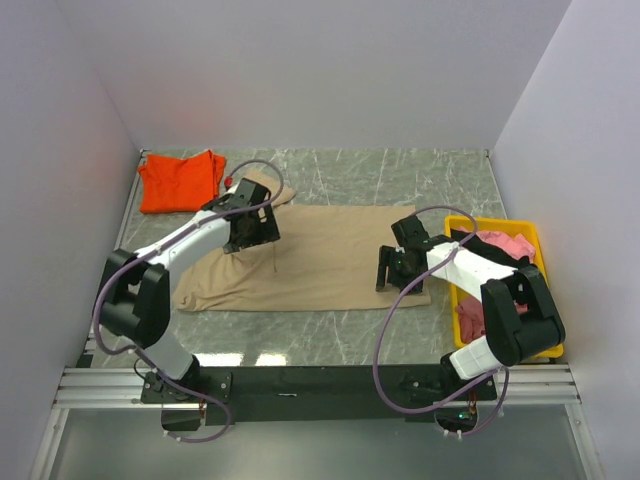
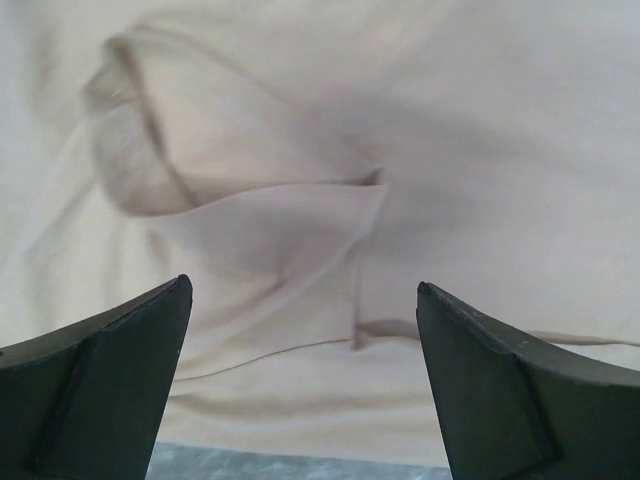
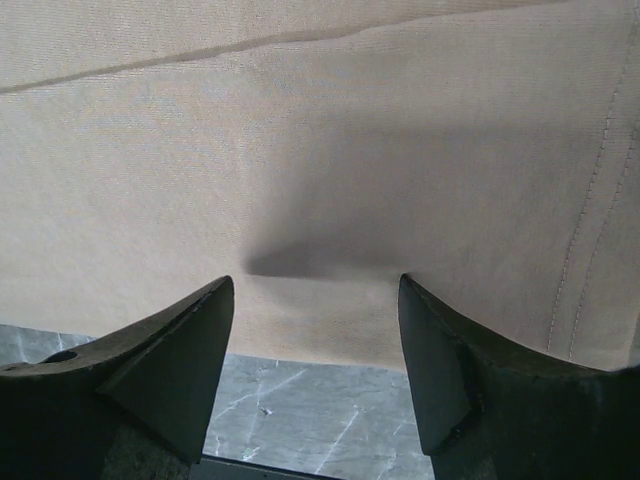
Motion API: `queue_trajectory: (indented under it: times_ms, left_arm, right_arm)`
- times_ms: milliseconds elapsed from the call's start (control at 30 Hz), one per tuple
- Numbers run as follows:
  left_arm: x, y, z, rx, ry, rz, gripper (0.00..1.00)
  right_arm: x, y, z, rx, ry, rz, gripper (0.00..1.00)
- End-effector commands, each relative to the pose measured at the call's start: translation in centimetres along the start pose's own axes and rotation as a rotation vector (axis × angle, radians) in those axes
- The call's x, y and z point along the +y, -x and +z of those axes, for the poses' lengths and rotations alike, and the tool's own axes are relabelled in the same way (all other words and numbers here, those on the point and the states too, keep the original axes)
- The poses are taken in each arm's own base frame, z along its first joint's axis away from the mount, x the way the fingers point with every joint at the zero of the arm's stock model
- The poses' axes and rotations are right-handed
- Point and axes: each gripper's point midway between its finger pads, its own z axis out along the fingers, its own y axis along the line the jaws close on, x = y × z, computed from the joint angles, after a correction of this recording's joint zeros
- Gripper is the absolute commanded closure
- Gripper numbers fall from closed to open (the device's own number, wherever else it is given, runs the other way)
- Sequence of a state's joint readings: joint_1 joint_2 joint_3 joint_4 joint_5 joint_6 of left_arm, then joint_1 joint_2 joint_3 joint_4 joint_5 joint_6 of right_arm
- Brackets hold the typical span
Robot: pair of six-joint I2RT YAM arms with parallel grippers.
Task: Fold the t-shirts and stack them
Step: Fold the tshirt
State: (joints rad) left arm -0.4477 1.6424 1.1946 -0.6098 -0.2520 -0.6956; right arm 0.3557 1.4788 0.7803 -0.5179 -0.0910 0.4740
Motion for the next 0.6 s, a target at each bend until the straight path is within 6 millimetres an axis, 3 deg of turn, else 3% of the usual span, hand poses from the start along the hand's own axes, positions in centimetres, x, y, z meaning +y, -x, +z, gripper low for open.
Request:
queue_trajectory:
  times_ms: [0, 67, 200, 300, 567]
  left_arm:
    - [1.0, -0.5, -0.1, -0.004, -0.024, -0.081, 0.01]
    - [1.5, -1.7, 0.6, 0.033, -0.025, -0.094, 0.01]
    - [2.2, -2.3, 1.6, 0.049, -0.005, -0.102, 0.01]
    - [1.8, -1.6, 2.7, 0.045, -0.021, -0.101, 0.01]
    - [-2.3, 2.7, 5.4, -0.008, -0.11, -0.072, 0.01]
  right_arm:
    - [0.2, 0.4, 0.5, 0.004, 0.002, -0.014, 0.27]
    - [0.2, 0.5, 0.6, 0.004, 0.001, -0.012, 0.27]
    - [0.2, 0.5, 0.8, 0.008, 0.001, -0.012, 0.27]
    - [0.1, 0.3, 0.8, 0.012, -0.004, -0.012, 0.27]
    - [-0.2, 0.6, 0.7, -0.005, -0.018, 0.0, 0.27]
